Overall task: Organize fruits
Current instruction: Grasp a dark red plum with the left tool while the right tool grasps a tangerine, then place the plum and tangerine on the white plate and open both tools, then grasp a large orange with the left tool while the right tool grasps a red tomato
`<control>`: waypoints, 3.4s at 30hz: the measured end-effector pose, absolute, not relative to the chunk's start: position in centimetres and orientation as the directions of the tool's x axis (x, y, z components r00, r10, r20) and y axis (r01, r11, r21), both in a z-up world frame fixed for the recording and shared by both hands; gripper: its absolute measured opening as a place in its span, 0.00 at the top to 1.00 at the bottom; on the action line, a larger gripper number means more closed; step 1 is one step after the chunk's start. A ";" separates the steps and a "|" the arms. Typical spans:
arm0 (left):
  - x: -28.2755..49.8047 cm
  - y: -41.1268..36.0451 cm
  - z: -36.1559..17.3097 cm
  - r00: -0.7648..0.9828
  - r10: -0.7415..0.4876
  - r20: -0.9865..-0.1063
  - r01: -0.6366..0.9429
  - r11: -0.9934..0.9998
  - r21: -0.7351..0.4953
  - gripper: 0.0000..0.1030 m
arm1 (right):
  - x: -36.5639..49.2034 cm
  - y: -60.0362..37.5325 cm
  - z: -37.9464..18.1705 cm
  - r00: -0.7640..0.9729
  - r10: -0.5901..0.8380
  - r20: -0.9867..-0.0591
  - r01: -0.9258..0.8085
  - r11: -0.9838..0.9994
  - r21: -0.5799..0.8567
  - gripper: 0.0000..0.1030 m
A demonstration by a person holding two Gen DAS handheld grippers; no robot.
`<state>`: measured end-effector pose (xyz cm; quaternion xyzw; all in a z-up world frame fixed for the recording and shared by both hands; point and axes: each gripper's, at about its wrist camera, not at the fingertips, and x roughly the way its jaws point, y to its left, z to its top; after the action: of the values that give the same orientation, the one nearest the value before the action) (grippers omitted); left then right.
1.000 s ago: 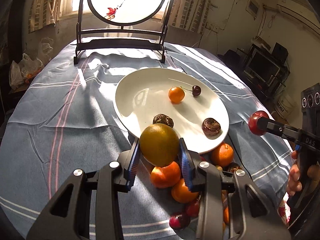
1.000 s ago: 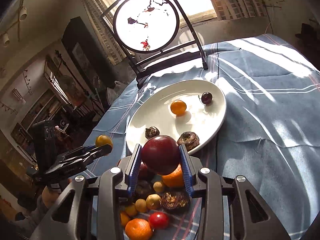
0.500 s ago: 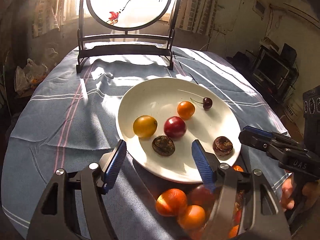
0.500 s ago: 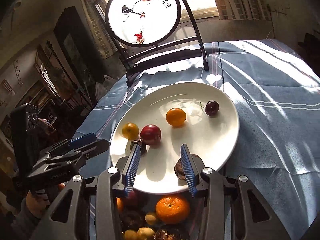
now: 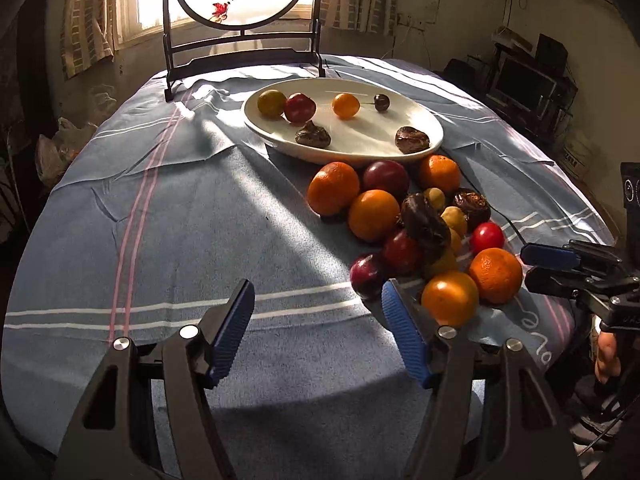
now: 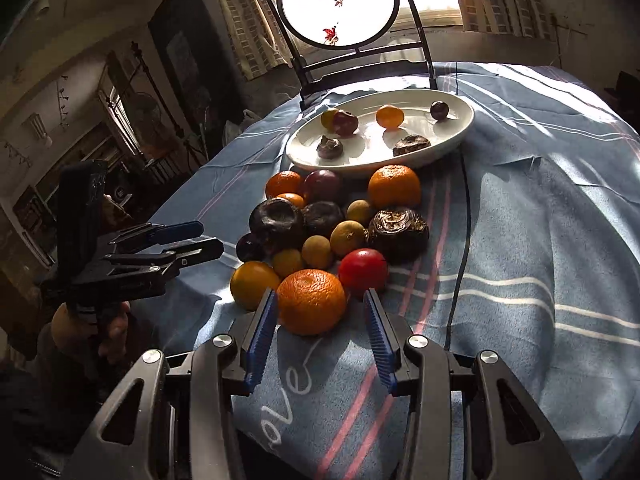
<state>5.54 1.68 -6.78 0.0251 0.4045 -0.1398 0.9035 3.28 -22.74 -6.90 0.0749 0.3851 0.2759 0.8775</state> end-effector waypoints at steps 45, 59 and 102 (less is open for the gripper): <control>6.2 0.1 -3.9 0.670 -0.337 -0.662 0.309 0.937 -0.164 0.73 | 3.9 -26.4 -3.2 0.654 0.538 -0.532 -0.376 0.842 0.388 0.58; 20.0 -5.9 -2.6 0.585 -0.352 -0.730 0.342 0.924 -0.172 0.73 | 19.6 -26.3 -0.1 0.647 0.500 -0.577 -0.315 0.863 0.394 0.58; 2.2 -4.4 -6.7 0.613 -0.334 -0.716 0.397 0.914 -0.087 0.62 | 3.9 -23.9 -5.9 0.650 0.428 -0.629 -0.345 0.903 0.258 0.50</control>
<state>2.19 -4.43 -6.73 0.0402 0.3896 -0.2036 0.8973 3.91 -23.93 -5.89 0.0576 0.3603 0.2131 0.9063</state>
